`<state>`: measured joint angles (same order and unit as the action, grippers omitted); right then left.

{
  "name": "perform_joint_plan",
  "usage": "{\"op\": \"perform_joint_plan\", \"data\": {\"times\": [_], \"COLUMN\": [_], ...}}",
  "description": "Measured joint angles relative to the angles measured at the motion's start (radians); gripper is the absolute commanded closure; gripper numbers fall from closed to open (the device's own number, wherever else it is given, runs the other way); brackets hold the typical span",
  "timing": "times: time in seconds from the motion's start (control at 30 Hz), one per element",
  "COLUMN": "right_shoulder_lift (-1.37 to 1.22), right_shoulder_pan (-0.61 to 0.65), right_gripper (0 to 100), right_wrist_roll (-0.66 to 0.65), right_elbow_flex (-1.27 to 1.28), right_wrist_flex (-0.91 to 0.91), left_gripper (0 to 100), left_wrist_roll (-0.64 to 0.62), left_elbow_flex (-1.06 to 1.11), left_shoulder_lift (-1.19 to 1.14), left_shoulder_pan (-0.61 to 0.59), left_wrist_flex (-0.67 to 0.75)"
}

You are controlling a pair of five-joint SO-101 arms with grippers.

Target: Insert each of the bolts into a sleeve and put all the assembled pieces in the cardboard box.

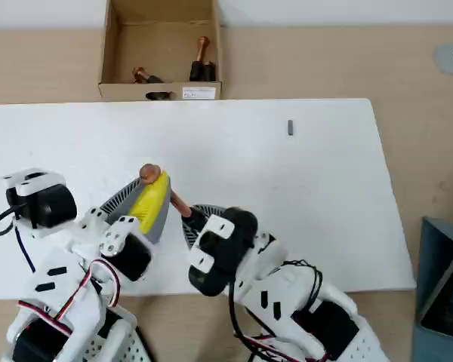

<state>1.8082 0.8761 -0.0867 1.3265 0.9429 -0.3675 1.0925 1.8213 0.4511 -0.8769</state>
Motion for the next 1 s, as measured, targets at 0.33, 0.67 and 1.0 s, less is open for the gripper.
{"op": "perform_joint_plan", "data": {"times": [0.33, 0.67, 1.0], "right_shoulder_lift": [0.0, 0.0, 0.0], "right_shoulder_pan": [0.002, 0.008, 0.009], "right_gripper": [98.9, 98.9, 98.9], "right_wrist_roll": [0.0, -0.021, -0.029], "right_elbow_flex": [0.002, 0.0, 0.003], "right_wrist_flex": [0.0, 0.0, 0.003], "left_gripper": [100, 100, 99], "left_wrist_roll": [0.002, -0.011, -0.014], "left_elbow_flex": [-0.014, -0.025, 0.009], "left_shoulder_lift": [0.002, -0.003, 0.005], "left_shoulder_pan": [0.074, 0.176, 0.213], "left_wrist_flex": [-0.097, -0.272, -0.308]}}
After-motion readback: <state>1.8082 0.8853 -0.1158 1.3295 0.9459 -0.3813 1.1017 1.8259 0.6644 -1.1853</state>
